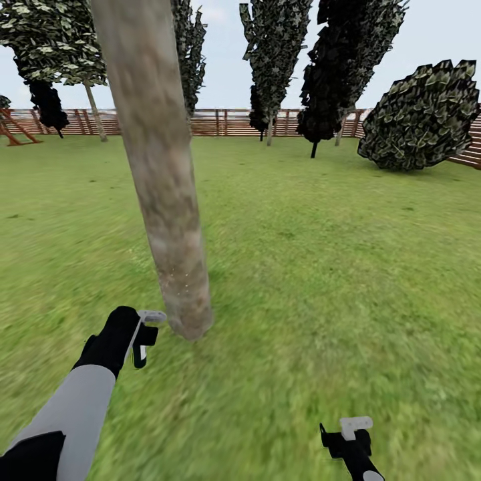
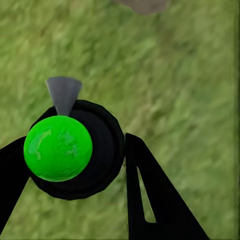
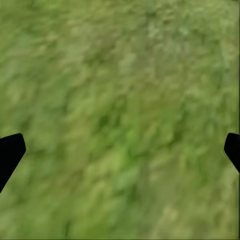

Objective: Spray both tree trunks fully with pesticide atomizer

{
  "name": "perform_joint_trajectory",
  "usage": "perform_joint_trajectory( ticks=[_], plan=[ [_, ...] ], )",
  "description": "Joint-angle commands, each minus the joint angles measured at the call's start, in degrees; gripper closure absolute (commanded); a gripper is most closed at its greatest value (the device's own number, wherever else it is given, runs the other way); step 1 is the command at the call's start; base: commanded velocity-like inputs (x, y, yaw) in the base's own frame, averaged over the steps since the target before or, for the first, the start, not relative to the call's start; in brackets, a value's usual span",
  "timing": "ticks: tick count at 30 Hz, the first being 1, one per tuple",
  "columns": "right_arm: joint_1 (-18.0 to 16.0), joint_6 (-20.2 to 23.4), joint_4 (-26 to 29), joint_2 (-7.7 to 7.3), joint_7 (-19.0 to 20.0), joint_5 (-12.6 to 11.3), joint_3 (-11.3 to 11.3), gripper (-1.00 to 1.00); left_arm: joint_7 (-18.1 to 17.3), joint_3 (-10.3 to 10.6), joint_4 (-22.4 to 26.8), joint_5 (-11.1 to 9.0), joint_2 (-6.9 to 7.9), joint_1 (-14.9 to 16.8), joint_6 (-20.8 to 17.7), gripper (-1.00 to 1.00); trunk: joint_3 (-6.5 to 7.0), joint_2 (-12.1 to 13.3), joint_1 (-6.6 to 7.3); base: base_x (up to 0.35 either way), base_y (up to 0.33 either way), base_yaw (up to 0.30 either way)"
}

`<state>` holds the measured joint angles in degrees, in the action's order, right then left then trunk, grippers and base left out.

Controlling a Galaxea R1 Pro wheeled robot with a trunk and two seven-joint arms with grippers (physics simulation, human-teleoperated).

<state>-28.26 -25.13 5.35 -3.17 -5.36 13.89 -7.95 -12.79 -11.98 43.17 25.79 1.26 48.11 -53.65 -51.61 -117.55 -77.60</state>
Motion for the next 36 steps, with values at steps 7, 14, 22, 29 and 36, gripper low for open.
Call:
perform_joint_trajectory(
  ticks=[7, 14, 22, 29, 36],
  plan=[
    [-0.04, -0.18, -0.07, 0.01, -0.18, 0.61, -0.40, -1.00, -0.57, -0.21, 0.16, 0.62, -0.03, 0.05, -0.14, 1.00, -0.05, -0.02, -0.02, 0.175, -0.225, 0.000],
    [-0.04, -0.18, -0.07, 0.01, -0.18, 0.61, -0.40, -1.00, -0.57, -0.29, 0.25, 0.58, -0.03, 0.05, -0.20, 1.00, -0.05, -0.02, -0.02, 0.052, -0.266, 0.000],
    [-0.04, -0.18, -0.07, 0.04, -0.18, 0.61, -0.40, -1.00, -0.57, -0.32, 0.25, 0.58, -0.03, 0.05, -0.22, 1.00, -0.05, -0.02, -0.02, 0.001, -0.274, 0.022],
    [-0.04, -0.18, -0.07, 0.07, -0.18, 0.61, -0.40, -1.00, -0.57, -0.28, 0.25, 0.65, 0.01, 0.05, -0.22, 1.00, -0.05, -0.02, -0.02, 0.008, -0.274, 0.244],
    [-0.04, -0.18, -0.07, 0.06, -0.18, 0.61, -0.39, -1.00, -0.57, -0.22, 0.25, 0.66, 0.06, 0.05, -0.22, 1.00, -0.05, -0.02, -0.02, 0.102, -0.274, 0.276]
  ],
)
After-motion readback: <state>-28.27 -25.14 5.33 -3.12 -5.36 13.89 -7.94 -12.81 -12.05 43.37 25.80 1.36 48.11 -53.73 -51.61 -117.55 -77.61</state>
